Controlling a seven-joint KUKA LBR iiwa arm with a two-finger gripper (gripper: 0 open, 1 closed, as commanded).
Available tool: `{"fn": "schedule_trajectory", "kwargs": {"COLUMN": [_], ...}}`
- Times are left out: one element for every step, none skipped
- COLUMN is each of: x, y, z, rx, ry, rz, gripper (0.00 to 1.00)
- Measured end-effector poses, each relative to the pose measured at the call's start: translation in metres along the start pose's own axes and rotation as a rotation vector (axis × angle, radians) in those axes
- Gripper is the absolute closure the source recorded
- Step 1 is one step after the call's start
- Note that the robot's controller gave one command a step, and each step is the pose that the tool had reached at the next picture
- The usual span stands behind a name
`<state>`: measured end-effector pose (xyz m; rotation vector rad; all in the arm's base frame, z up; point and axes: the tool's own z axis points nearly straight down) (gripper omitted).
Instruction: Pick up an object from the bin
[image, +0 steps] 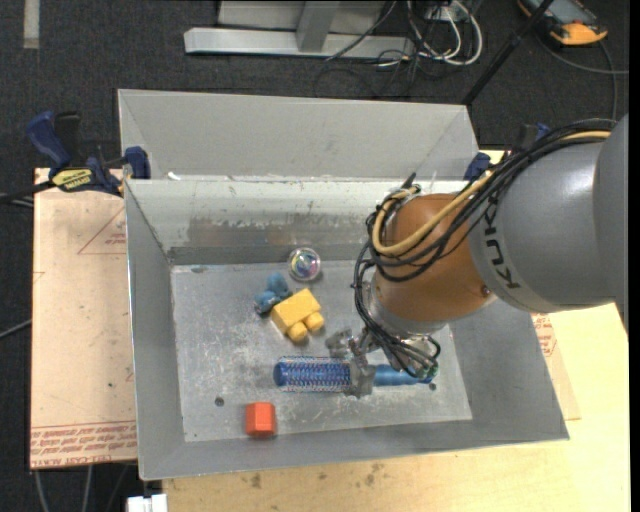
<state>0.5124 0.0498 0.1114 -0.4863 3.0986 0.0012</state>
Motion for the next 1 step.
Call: {"fn": "schedule_trajectory", "kwargs": {"x": [-0.0025], "y": [0.0002], "z": [-0.0783], "rx": [0.001], "ry": [-0.004], "rz": [0.001], "gripper": [1.00]}}
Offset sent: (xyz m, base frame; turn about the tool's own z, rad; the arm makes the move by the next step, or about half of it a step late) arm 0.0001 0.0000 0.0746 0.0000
